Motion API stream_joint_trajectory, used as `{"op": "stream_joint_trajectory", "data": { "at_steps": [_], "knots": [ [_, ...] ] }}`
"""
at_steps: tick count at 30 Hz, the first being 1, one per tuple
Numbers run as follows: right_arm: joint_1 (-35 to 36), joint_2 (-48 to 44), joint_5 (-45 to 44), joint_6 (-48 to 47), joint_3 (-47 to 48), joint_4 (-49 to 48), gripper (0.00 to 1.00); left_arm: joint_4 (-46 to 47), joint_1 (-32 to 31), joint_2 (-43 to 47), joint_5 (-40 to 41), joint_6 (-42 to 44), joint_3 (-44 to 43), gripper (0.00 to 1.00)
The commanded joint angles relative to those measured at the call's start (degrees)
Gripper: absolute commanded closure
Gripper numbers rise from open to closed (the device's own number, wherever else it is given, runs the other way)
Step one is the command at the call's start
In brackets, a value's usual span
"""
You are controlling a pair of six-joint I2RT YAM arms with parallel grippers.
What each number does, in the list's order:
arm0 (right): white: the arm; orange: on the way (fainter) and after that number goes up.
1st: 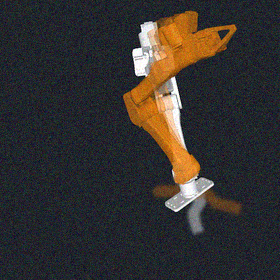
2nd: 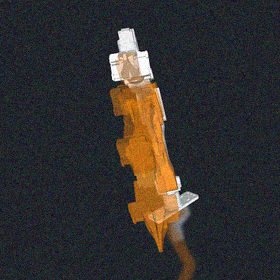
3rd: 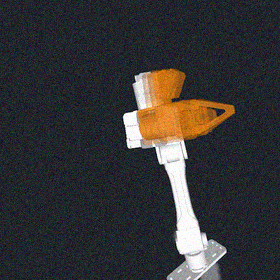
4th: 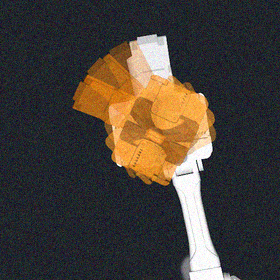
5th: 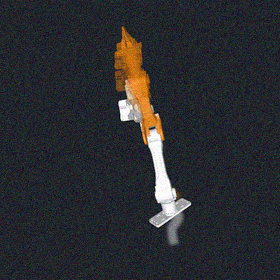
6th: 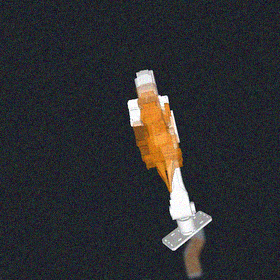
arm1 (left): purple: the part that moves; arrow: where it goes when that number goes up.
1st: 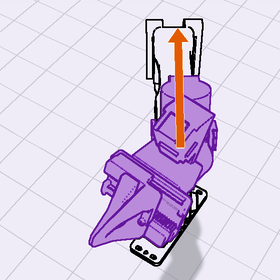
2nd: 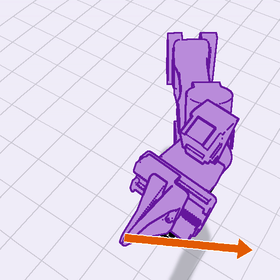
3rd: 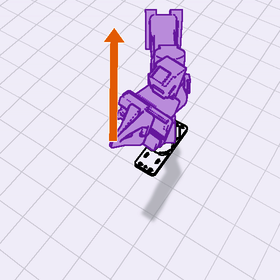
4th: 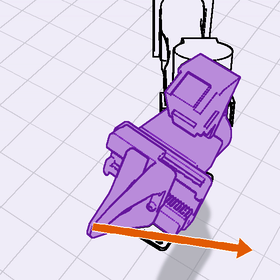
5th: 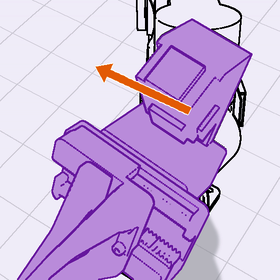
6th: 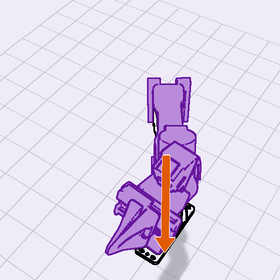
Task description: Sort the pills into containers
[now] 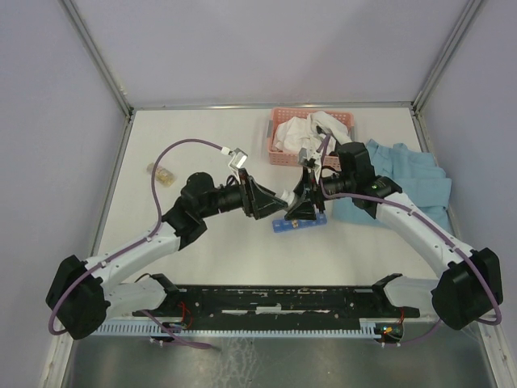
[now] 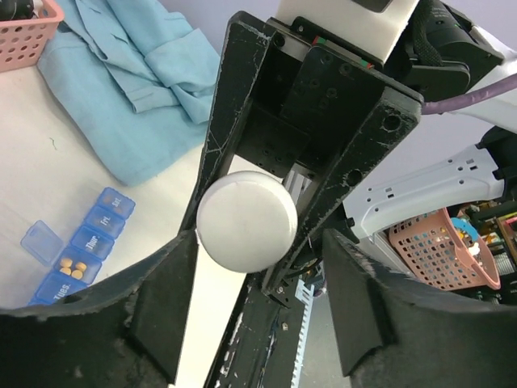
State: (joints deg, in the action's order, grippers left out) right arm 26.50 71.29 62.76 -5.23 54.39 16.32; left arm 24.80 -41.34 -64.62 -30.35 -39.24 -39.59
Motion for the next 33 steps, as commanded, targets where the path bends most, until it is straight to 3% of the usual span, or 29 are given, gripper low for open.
{"op": "stream_joint_trajectory", "data": {
  "at_steps": [1, 5, 7, 15, 20, 26, 30, 33],
  "knots": [
    [0.0, -1.7, -1.2, -6.0, 3.1, 1.0, 0.99, -0.6, 0.4, 3.9, 0.5, -2.1, -1.5, 0.26],
    [0.0, -1.8, -1.6, -7.7, 3.3, 2.2, 0.99, -3.4, 0.6, 6.2, 2.7, -1.6, -1.0, 0.05],
    [0.0, -2.0, -1.9, -9.0, 3.5, 3.3, 0.99, -6.1, 0.7, 8.1, 4.9, -0.5, -0.2, 0.0],
    [0.1, -3.4, -3.4, -16.3, 4.1, 7.7, 0.99, -15.5, 0.8, 17.7, 15.0, 1.9, 4.1, 0.01],
    [1.7, -5.2, -13.5, -26.6, 3.9, 11.3, 0.99, -12.0, 0.8, 21.3, 22.5, -8.8, 5.0, 0.0],
    [6.5, -7.4, -29.6, -32.6, 1.7, 7.9, 0.99, -13.7, 0.3, 15.4, 25.4, -25.6, 0.2, 0.04],
    [9.5, -8.7, -37.1, -32.8, 0.7, 4.8, 0.99, -18.9, -2.9, 11.0, 31.3, -29.0, -4.1, 0.08],
    [9.8, -8.4, -38.3, -32.1, 0.5, 4.1, 0.99, -19.3, -5.0, 9.6, 35.3, -29.1, -5.5, 0.18]
  ]
}}
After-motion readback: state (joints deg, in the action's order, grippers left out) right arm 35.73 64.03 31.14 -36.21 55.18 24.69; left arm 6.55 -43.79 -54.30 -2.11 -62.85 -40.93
